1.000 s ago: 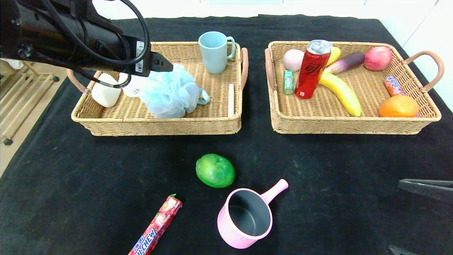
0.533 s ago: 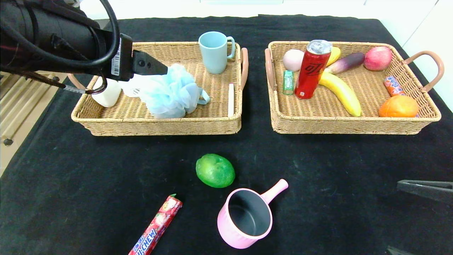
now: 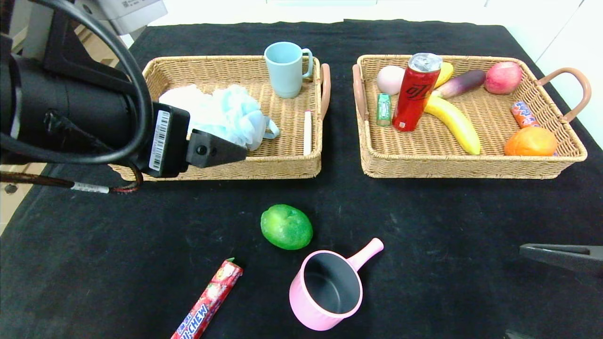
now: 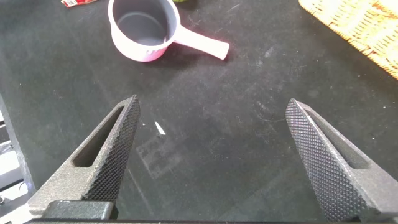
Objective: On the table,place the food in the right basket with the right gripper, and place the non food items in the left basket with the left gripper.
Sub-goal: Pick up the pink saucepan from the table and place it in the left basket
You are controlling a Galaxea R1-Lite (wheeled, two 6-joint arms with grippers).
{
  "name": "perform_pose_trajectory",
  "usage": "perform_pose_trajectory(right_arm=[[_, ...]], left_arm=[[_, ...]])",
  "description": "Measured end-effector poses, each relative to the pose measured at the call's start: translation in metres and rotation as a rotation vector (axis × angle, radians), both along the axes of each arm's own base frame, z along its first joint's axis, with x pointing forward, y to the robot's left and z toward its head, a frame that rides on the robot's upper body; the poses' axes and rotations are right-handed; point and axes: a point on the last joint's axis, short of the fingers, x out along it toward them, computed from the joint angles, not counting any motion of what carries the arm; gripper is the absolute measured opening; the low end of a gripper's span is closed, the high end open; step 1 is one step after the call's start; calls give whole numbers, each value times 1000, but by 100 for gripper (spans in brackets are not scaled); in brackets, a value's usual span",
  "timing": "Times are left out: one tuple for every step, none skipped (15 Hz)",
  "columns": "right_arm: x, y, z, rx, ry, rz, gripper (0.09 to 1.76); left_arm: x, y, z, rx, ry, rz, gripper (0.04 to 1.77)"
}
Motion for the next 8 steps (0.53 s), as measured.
perform_pose_trajectory(right_arm=[[0, 0, 0, -1, 2, 2, 171], [0, 1, -1, -3, 4, 4, 171], [1, 1, -1, -5, 6, 4, 171], [1, 1, -2, -5, 7, 4, 171], [0, 1, -1, -4, 6, 6, 171], [-1, 1, -1, -4, 2, 9, 171], [-1, 1, -2, -9, -4, 13, 171], [-2, 0, -2, -12, -8, 14, 171]], left_arm=[[-4, -4, -4, -12, 34, -12, 170], [-7, -9, -9, -25, 76, -20, 170], [-10, -14, -13, -45, 116, -22, 170], [-13, -20, -17, -71, 151, -25, 170], [-16, -28, -20, -91, 180, -34, 170], [-18, -35, -24, -91, 202, -50, 171], [-19, -42, -29, -74, 229, -62, 171], [-21, -48, -36, -47, 263, -70, 171]])
